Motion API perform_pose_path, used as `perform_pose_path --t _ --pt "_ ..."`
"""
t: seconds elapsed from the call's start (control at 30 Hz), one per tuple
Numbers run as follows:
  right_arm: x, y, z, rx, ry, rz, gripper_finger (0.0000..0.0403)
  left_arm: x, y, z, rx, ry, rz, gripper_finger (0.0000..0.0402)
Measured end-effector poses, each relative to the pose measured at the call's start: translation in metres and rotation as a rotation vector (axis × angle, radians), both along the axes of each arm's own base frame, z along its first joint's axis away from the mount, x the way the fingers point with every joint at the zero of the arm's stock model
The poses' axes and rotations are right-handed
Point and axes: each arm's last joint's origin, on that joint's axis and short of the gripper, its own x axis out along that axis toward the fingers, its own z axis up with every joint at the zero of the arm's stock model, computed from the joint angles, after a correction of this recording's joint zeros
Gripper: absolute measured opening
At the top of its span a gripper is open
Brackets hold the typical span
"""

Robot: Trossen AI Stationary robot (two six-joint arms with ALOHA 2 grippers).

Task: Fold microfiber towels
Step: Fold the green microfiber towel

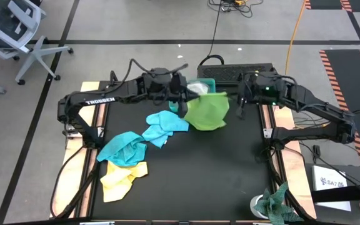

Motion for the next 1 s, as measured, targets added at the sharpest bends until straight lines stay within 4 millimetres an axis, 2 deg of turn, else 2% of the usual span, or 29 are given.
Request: perform_pose_path --t 0.23,0.37,0.5,0.7,1.0 --pt "0.018 0.016 -0.026 0.331 0.124 0.118 0.0 -0.002 -0.026 -0.016 -0.107 0.166 -0.065 0.0" --pt "0.031 0.028 -0.045 0.408 0.185 0.166 0.0 -0.004 -0.045 -0.027 -0.145 0.287 -0.108 0.0" --pt "0.035 0.042 -0.07 0.486 0.281 0.16 0.0 -0.006 -0.062 -0.043 -0.187 0.437 -0.14 0.0" --pt "0.039 0.072 -0.109 0.65 0.31 0.143 0.0 0.009 -0.087 -0.079 -0.274 0.611 -0.26 0.0" --pt "0.04 0.122 -0.172 0.94 0.163 0.137 0.0 0.03 -0.137 -0.148 -0.378 0.873 -0.514 0.0"
